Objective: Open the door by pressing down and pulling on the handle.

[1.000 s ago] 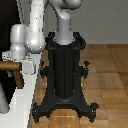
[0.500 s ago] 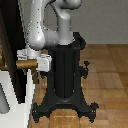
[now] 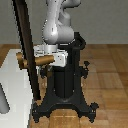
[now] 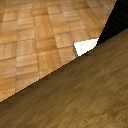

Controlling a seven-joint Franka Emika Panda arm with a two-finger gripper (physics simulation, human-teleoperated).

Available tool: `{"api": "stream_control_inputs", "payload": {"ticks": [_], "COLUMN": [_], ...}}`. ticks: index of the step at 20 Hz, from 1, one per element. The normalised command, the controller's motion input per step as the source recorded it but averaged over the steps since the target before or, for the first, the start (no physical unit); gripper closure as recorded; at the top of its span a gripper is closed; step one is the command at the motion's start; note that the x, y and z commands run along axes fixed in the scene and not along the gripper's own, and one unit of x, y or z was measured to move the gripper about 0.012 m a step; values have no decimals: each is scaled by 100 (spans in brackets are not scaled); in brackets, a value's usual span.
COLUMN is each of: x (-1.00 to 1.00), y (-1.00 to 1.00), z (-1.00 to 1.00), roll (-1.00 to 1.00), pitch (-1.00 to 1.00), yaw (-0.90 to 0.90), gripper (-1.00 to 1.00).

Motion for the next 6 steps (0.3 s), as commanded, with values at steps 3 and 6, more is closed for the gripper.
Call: {"api": "stream_control_inputs", "payload": {"ticks": [3, 6], "x": [0, 0], "y": [100, 0], "z": [0, 0], "roll": [0, 0], "pitch": [0, 0], "yaw": [0, 0], "gripper": [100, 100]}}
